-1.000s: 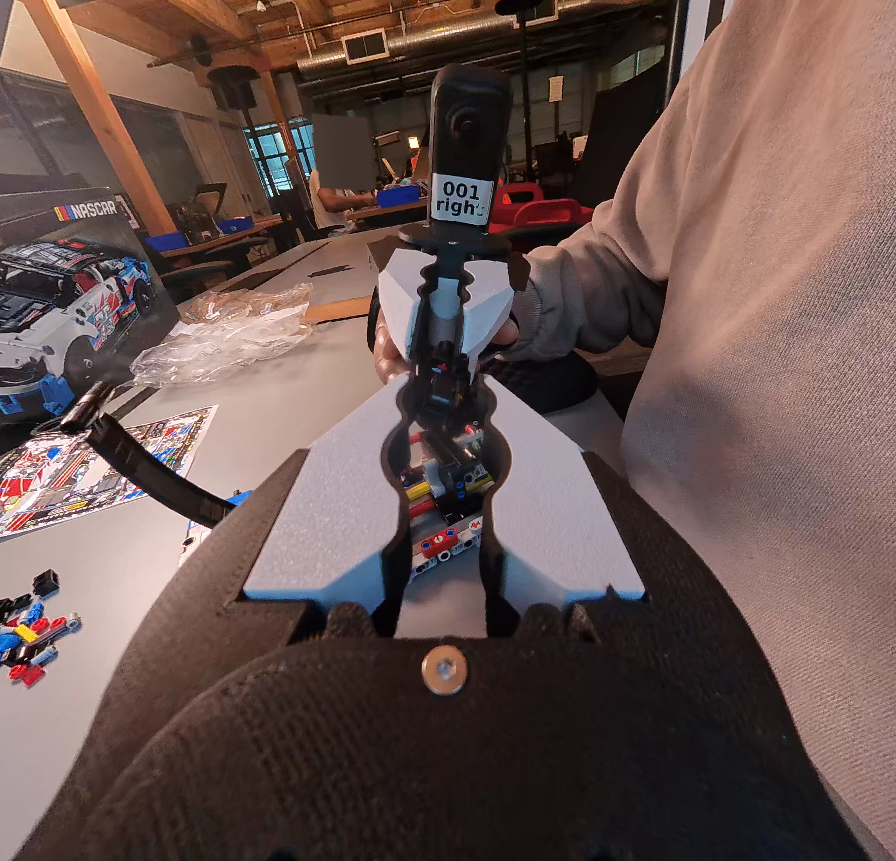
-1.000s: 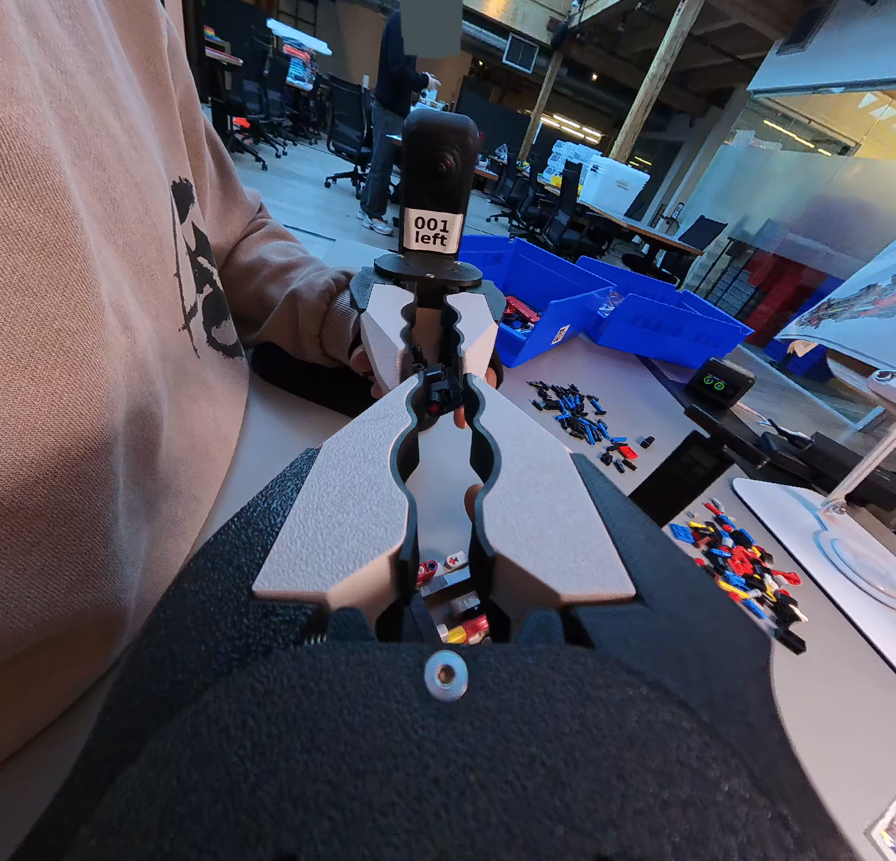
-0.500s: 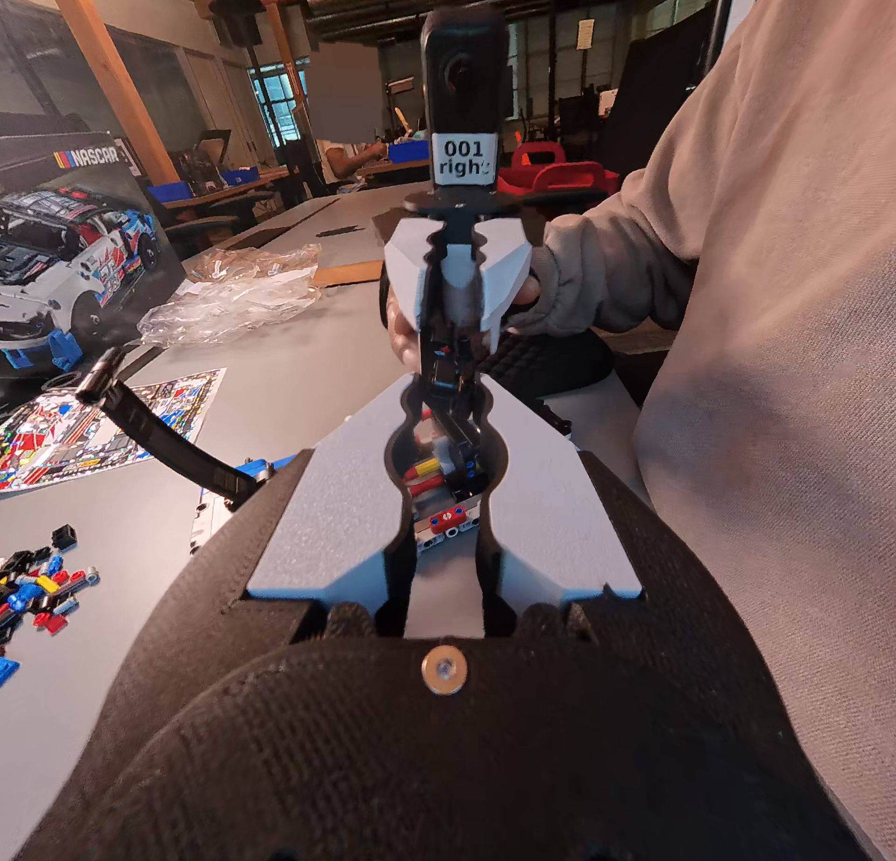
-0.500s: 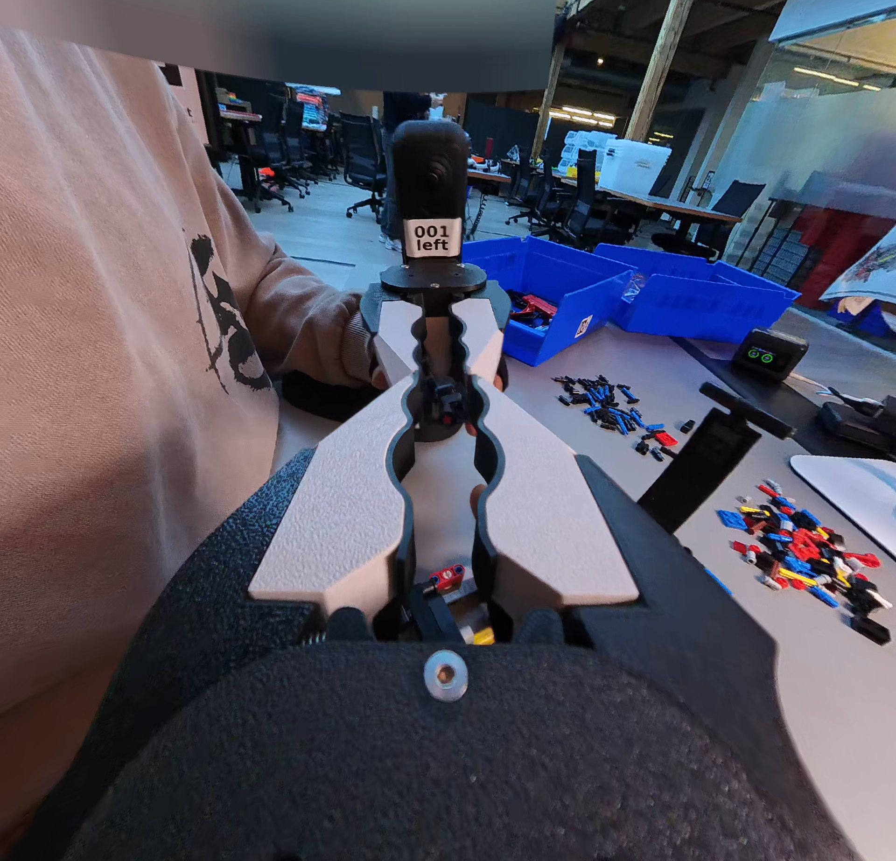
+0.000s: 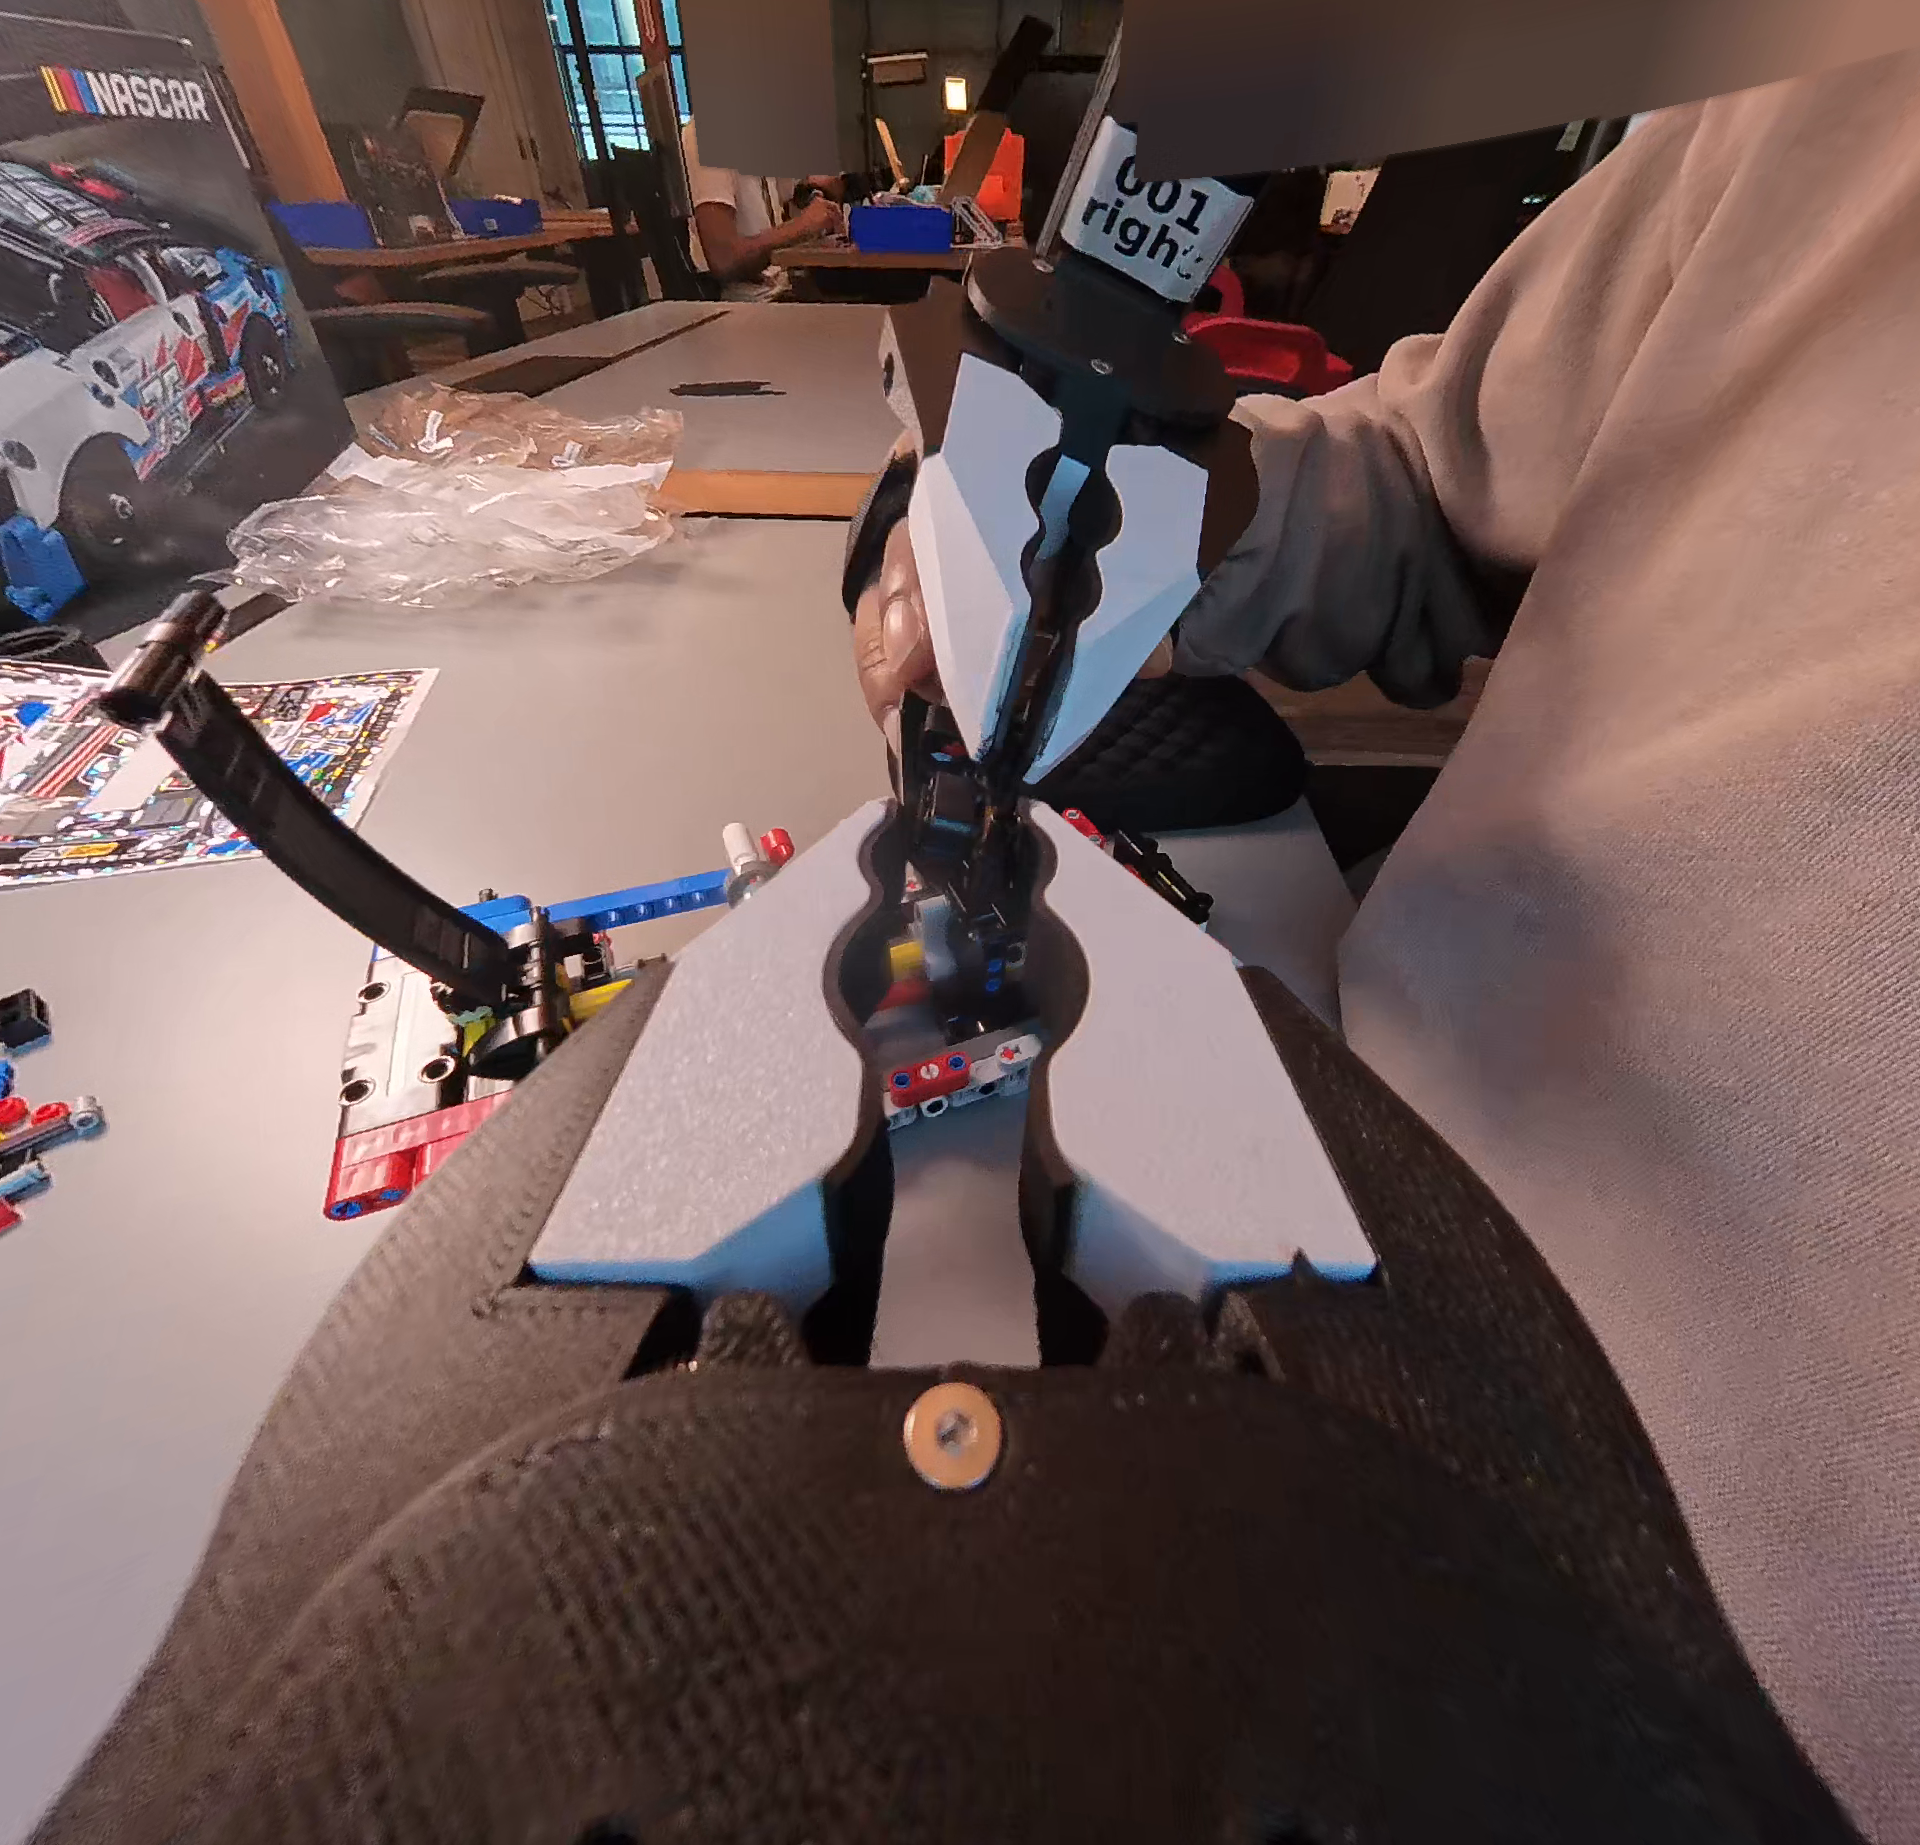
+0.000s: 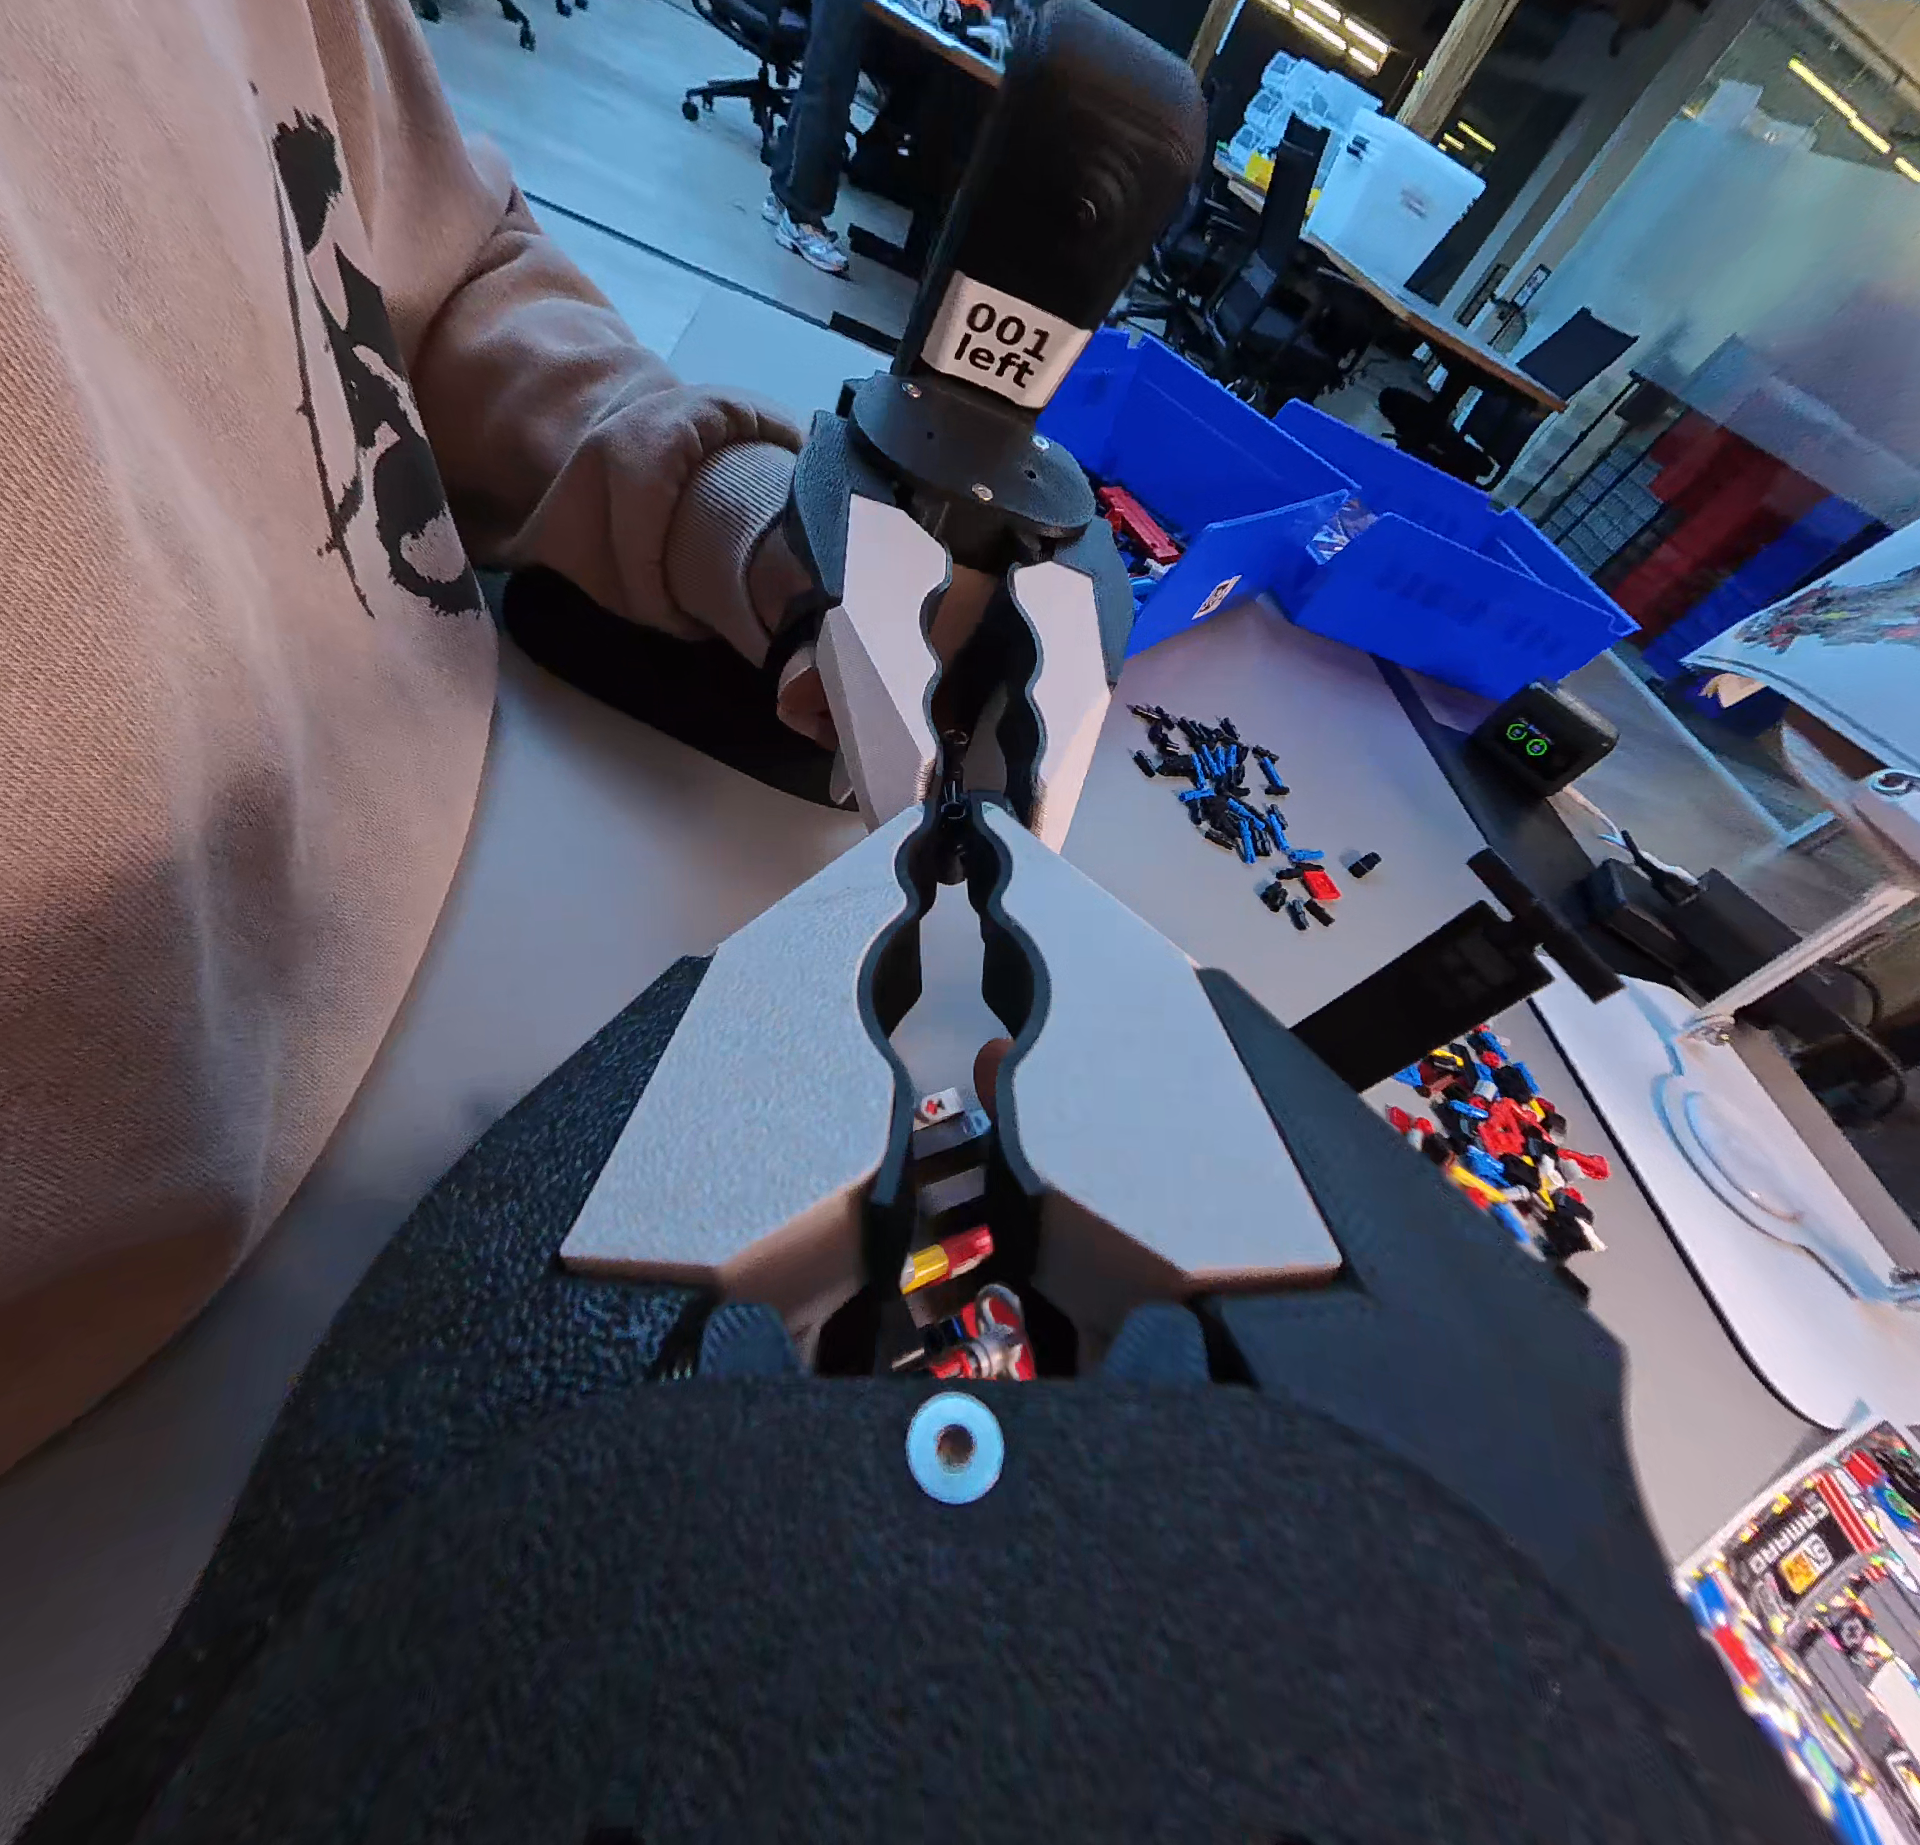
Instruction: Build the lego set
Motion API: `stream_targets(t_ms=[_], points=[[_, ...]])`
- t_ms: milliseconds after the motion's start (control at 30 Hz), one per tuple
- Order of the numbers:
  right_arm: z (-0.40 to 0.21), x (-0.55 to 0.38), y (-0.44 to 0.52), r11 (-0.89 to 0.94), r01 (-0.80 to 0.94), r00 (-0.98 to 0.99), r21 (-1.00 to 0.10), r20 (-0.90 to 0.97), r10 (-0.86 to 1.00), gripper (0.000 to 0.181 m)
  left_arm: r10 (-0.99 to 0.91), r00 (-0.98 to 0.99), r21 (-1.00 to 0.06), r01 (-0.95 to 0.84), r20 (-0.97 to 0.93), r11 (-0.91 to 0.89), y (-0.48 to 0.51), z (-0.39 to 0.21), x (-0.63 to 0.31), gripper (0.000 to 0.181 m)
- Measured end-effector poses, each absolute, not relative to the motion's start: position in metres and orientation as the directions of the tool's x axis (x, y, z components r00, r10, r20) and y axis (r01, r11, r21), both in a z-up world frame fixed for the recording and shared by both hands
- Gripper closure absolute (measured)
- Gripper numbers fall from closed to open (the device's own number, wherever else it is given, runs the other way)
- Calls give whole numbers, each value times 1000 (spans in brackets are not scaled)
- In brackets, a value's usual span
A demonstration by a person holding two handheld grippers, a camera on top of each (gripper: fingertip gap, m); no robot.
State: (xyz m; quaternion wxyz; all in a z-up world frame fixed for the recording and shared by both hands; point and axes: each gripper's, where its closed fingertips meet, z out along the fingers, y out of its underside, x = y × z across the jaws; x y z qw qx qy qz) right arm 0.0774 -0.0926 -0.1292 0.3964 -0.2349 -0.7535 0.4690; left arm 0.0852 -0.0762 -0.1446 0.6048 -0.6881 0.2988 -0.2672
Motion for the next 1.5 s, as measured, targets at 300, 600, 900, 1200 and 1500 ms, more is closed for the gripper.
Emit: stream_targets(t_ms=[300,600,900,1200,1500], points=[[-128,78,-93,403,-13,-593,-915,332,734,180,-736,677,-993,-91,-6,-76,-77,-143,85,163],[-106,83,-72,14,21,-576,-1000,-1,817,152,-746,665,-1000,22,29,-20,-79,-128,78,163],[-103,87,-83,-74,-57,-555,-996,-30,832,169,-814,578,-992,126,52,27,-83,-115,93,163],[-100,93,-72,31,-110,-489,-993,81,868,174,-805,584,-988,156,102,-12,-76,-114,92,149],[-89,93,-56,445,-245,-261,-861,501,825,174,-796,281,-814,420,536,-401,-56,-101,85,158]])
